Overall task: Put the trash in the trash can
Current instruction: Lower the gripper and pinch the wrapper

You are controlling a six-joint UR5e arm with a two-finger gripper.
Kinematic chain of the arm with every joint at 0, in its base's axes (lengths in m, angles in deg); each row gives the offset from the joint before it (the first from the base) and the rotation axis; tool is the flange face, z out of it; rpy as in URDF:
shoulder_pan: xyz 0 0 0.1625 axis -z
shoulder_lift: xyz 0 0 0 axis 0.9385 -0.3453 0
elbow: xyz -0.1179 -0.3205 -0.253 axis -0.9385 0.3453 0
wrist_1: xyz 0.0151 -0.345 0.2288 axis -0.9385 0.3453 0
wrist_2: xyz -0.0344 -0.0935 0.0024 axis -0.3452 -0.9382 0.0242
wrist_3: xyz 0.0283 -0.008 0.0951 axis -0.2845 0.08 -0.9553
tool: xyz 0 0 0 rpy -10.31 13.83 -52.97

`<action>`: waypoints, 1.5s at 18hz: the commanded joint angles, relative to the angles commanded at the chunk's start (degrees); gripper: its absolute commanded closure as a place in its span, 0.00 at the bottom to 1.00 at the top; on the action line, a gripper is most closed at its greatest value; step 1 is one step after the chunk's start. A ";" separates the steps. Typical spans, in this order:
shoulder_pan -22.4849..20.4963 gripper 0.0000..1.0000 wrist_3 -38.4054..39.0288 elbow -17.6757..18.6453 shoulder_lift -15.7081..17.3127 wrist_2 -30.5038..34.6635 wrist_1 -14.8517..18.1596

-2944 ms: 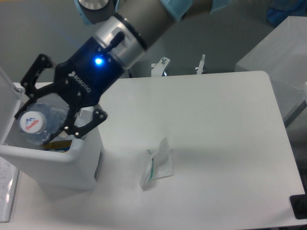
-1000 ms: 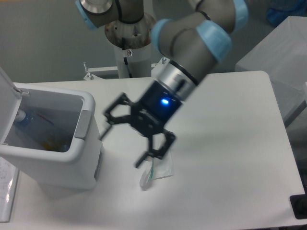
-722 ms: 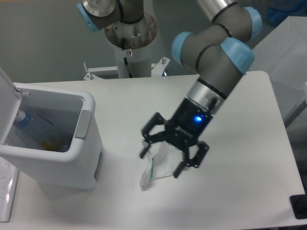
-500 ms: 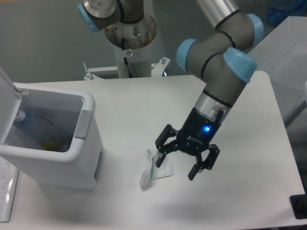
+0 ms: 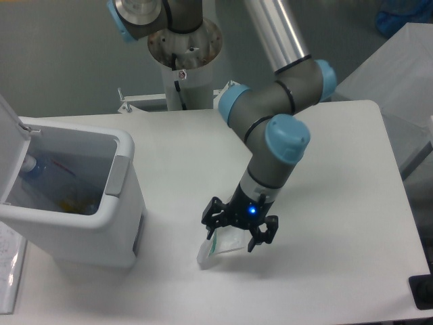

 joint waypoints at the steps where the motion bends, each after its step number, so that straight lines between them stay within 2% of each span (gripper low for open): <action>1: 0.61 0.00 0.00 0.00 -0.44 1.14 0.09; 7: 2.11 0.01 0.53 0.09 -1.68 3.00 1.31; 8: 2.11 0.11 0.53 0.09 -1.59 3.00 1.67; 10: 2.11 0.47 0.62 0.09 -1.50 3.00 1.85; 11: 2.11 0.76 0.70 0.00 -1.33 3.00 2.80; 12: 2.11 0.95 0.79 0.00 -1.24 3.08 3.60; 13: 2.11 1.00 0.79 -0.09 -1.15 3.26 4.47; 15: 2.11 1.00 0.79 -0.61 -1.06 3.70 5.53; 22: 1.76 1.00 0.70 -2.63 -0.80 3.00 5.63; 25: 2.02 1.00 2.36 -6.67 -0.71 0.55 5.54; 27: 1.50 1.00 4.21 -9.22 1.04 -4.10 5.54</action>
